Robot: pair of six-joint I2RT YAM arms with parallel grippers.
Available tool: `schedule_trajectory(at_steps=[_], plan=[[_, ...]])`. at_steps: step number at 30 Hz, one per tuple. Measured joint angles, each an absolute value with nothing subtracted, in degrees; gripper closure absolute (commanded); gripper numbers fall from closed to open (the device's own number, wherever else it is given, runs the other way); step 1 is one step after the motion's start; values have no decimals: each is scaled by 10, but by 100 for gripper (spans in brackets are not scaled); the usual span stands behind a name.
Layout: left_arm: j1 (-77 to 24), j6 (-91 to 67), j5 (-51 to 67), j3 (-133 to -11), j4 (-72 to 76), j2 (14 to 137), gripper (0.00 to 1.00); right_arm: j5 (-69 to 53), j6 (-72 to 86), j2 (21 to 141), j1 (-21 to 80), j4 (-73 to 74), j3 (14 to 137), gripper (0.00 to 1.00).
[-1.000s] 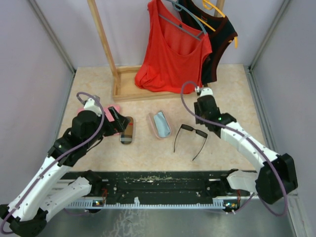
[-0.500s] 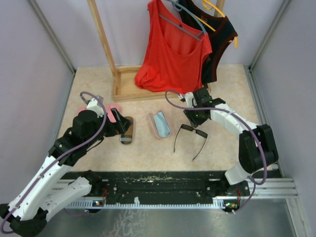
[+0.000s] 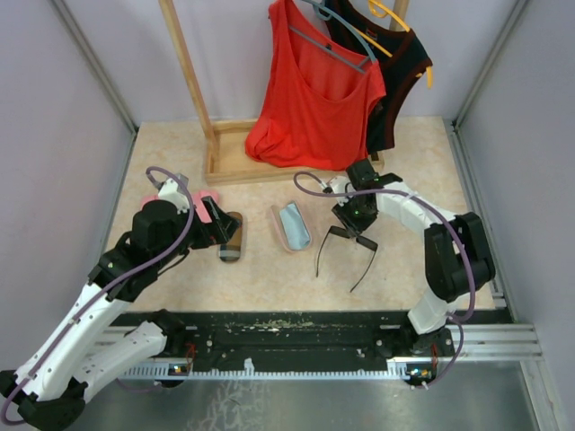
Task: Organize the sunglasses
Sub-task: Fold the sunglasses at the center of the board.
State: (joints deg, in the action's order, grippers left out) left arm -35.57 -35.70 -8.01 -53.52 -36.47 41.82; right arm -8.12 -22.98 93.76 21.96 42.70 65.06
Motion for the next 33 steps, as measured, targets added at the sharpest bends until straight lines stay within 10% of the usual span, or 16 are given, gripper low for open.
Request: schedule_trajectory(at_steps=[33], plan=[[-356, -357, -79, -535, -365, 415, 0, -89, -236, 991, 220, 445, 665, 79]])
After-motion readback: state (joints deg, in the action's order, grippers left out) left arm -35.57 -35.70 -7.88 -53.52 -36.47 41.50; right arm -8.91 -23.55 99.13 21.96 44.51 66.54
